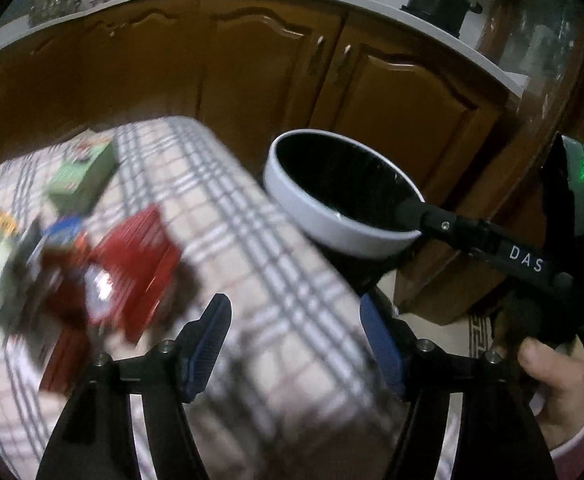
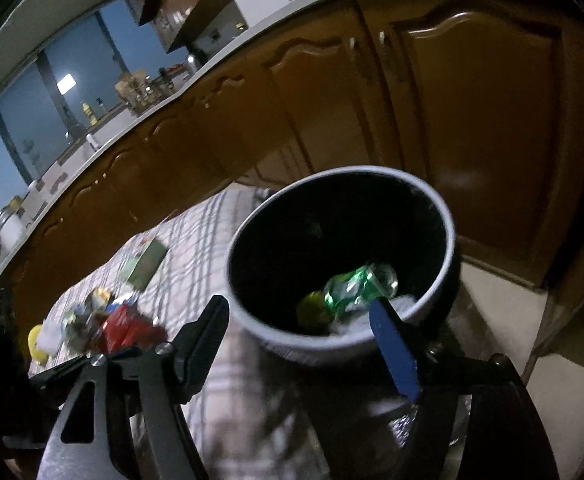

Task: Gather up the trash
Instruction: 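Move both open grippers back over the remaining trash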

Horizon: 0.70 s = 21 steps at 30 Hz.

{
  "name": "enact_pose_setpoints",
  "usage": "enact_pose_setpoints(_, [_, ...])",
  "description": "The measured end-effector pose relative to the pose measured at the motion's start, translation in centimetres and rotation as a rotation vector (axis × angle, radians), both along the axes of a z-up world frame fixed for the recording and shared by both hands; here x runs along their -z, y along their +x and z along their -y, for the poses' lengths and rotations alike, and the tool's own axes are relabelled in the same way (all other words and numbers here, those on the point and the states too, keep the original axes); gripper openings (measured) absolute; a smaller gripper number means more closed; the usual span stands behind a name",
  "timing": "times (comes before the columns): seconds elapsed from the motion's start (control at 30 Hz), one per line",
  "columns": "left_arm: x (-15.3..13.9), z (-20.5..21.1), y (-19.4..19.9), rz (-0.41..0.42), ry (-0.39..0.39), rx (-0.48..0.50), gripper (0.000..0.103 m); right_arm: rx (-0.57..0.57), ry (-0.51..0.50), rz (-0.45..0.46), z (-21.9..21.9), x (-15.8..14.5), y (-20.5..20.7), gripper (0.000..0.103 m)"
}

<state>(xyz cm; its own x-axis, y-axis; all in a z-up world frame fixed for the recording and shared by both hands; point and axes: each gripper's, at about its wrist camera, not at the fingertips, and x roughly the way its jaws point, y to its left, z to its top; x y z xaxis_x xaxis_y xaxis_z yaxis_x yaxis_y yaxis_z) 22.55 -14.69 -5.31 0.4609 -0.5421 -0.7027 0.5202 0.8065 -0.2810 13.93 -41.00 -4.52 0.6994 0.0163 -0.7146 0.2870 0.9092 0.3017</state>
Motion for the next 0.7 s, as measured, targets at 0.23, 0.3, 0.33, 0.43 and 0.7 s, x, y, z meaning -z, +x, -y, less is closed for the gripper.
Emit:
enact_pose_setpoints(0.23, [-0.3,-6.2,-2.5,-0.001,0.004,-0.089,0.066,-0.062,0.004,0.01,-4.4,-0.4,-1.3,0.08])
enact_pose_setpoints(0.3, [-0.4,-7.9,-3.0,-0.008,-0.006,-0.118,0.068,-0.073,0.006,0.013,-5.5,-0.4,-1.6,0.092])
enact_pose_setpoints(0.33, [-0.5,-8.8,-3.4,-0.012,-0.01,-0.138,0.069,-0.082,0.006,0.016,-6.2,-0.4,-1.6,0.094])
enact_pose_setpoints(0.43, [-0.7,-11.4,-4.3,-0.008,-0.02,-0.203,0.073,-0.107,0.018,0.028,-7.8,-0.2,-1.4,0.098])
enact_pose_setpoints(0.7, [-2.2,-15.6,-4.4,0.011,-0.032,-0.314,0.076,-0.151,0.156,0.014,-11.5,2.0,0.2,0.1])
